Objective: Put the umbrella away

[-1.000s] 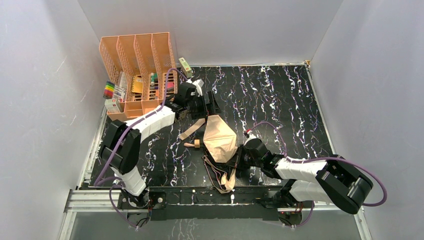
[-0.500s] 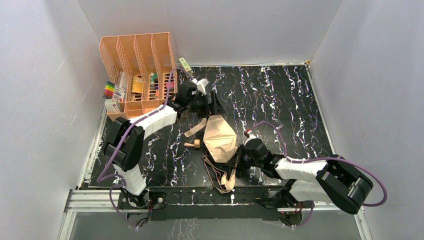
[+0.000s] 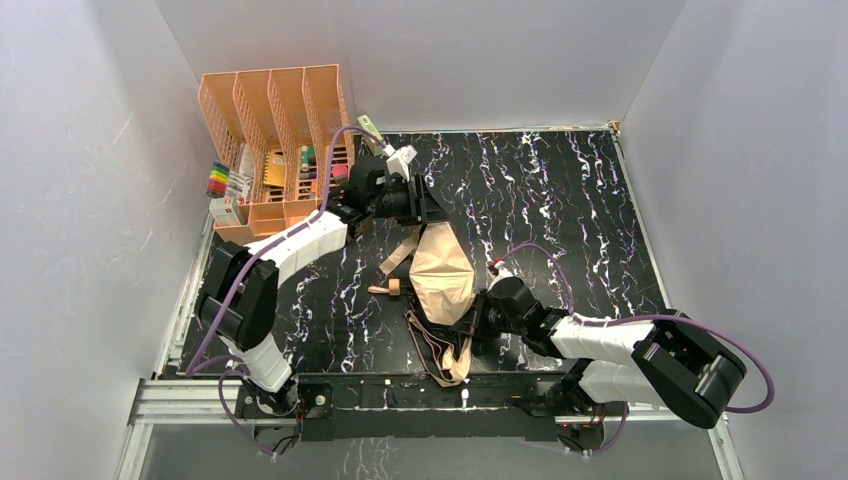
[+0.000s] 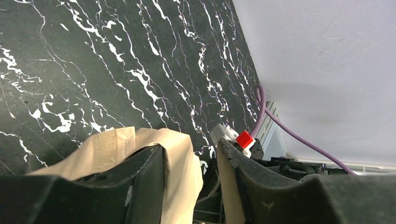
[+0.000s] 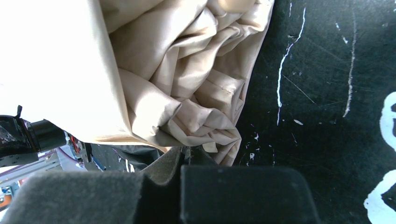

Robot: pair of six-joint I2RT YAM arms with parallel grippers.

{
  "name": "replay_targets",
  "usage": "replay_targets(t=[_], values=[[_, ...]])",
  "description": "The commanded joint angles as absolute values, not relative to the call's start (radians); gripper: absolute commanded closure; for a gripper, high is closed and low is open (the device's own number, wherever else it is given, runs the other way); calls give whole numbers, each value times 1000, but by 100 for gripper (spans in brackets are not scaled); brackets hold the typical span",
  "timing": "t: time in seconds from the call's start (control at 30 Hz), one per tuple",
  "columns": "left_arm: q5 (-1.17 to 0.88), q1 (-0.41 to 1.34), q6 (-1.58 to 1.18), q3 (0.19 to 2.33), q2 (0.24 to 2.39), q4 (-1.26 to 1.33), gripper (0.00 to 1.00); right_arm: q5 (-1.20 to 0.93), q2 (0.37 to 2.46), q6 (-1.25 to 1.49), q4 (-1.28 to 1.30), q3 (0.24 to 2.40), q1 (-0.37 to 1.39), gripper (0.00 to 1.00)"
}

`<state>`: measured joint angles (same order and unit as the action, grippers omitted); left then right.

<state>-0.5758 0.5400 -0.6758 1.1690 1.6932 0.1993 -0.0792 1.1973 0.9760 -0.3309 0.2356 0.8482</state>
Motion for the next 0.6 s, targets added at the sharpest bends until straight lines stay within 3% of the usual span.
replay_targets(t=[0.0, 0.43, 0.57], values=[[-609, 526, -666, 1192, 1632, 211, 63, -45, 1220, 941, -208, 216, 847, 100], [-646, 519, -661, 1240, 1676, 167, 99, -42, 1221, 956, -217, 212, 847, 100], [-664, 531, -632, 1241, 1603, 171, 100, -56, 1266, 977, -275, 223, 847, 100]])
